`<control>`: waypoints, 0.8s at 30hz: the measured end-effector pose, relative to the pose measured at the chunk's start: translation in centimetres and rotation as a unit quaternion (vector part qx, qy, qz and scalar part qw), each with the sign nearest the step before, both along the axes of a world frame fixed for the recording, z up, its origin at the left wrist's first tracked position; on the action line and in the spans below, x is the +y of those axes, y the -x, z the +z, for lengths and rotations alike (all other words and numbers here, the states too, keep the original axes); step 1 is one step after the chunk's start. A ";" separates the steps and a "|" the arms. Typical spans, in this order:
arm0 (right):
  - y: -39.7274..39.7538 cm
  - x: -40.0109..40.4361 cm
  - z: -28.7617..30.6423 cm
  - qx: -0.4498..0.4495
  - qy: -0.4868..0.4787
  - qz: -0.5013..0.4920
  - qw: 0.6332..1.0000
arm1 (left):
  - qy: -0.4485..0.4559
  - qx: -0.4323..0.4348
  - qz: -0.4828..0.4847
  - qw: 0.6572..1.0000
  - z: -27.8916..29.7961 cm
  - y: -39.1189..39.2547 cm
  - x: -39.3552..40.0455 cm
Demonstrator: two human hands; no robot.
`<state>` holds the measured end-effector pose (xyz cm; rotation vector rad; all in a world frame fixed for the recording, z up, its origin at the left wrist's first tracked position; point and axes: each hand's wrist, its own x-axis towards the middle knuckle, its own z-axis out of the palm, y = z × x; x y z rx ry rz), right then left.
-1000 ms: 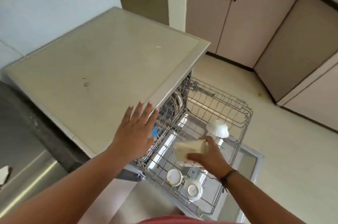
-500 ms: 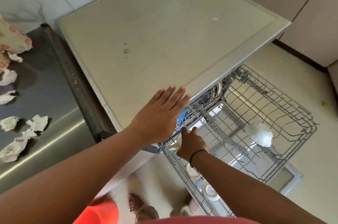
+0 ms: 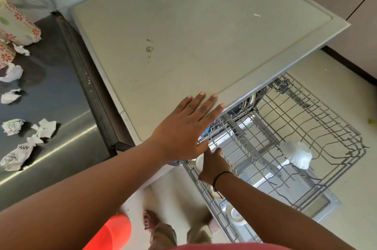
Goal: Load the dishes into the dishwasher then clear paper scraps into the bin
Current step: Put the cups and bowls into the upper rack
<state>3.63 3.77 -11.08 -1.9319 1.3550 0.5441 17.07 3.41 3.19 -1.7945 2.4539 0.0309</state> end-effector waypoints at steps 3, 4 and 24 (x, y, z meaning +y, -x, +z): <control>0.5 -0.4 -0.2 0.002 -0.027 0.058 0.998 | -0.002 0.002 0.002 1.000 -0.1 -0.1 0.0; 0.6 -0.6 -0.3 0.000 -0.038 0.072 0.997 | -0.005 0.003 0.003 1.000 -0.1 -0.1 0.0; 7.4 -3.0 13.4 -0.102 0.226 -0.131 0.960 | -0.030 0.167 0.046 0.984 1.3 -1.8 2.9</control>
